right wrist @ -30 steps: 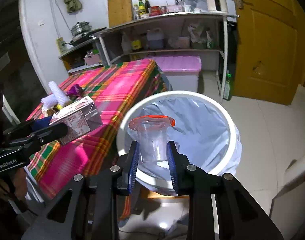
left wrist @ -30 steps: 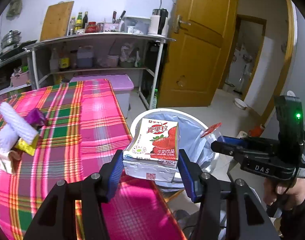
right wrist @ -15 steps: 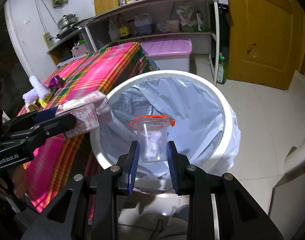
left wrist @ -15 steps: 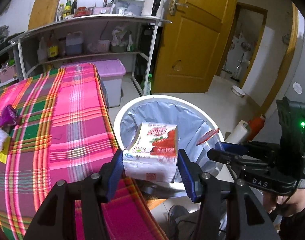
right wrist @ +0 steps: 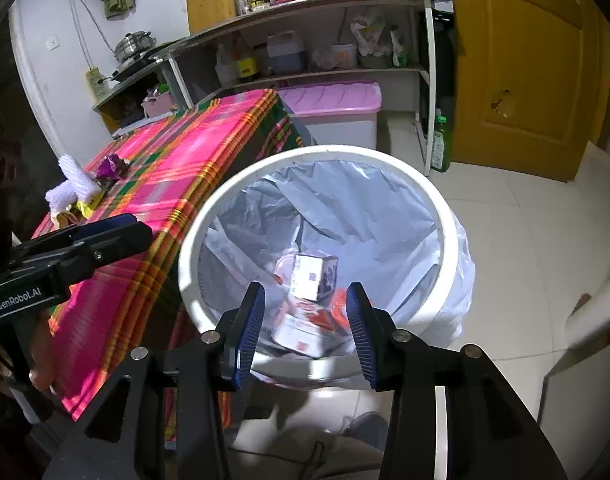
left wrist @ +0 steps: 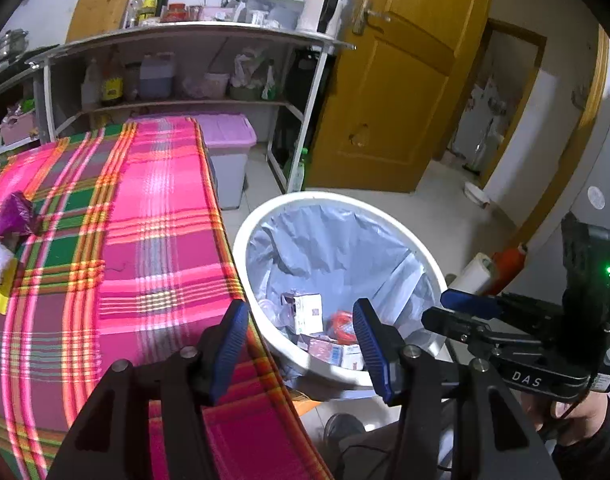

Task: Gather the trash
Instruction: 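Carry the carton and cup over the trash bin and open both tools, then move both open tools back to the pile of paper and foam sleeves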

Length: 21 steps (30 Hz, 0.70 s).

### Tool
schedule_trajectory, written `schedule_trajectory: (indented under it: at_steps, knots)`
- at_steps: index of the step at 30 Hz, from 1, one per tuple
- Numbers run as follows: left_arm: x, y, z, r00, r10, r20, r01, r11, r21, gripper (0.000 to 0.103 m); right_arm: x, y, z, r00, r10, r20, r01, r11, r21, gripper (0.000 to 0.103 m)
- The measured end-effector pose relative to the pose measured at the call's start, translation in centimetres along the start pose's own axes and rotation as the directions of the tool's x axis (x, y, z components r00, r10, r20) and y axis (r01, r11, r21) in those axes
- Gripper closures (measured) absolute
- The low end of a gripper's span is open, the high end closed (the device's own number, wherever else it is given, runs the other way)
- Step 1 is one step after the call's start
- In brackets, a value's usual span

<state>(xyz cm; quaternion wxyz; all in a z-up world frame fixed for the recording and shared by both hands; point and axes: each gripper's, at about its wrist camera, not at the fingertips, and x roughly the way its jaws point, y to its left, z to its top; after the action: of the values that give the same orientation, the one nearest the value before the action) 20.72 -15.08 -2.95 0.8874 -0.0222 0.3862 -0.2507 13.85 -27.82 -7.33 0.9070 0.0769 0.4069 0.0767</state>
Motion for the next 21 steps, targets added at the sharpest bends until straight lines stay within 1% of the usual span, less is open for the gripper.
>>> schedule_trajectory:
  at_steps: [6,13,17,21]
  knots:
    - [-3.0,0.2,-0.2,0.998,0.02,0.059,-0.02,1.0,-0.006,0.049,-2.1,1.7,0.3,0.998,0.023,0.051,-0.022,1.0,-0.019,0.06]
    - [-7.0,0.7,-0.9,0.99,0.05,0.131,-0.05,0.999,-0.001,0.049,-4.5,4.6,0.4,0.992,0.062,0.108,-0.055,0.996,-0.07,0.06]
    - [-8.9,1.2,-1.6,0.984,0.078,0.159,-0.076,0.997,-0.017,0.049,-5.2,6.2,0.4,0.989,0.087,0.123,-0.074,0.992,-0.106,0.06]
    - [-10.4,2.0,-2.2,0.977,0.106,0.183,-0.1,0.994,-0.042,0.049,-5.3,7.7,0.3,0.988,0.101,0.12,-0.084,0.987,-0.139,0.06]
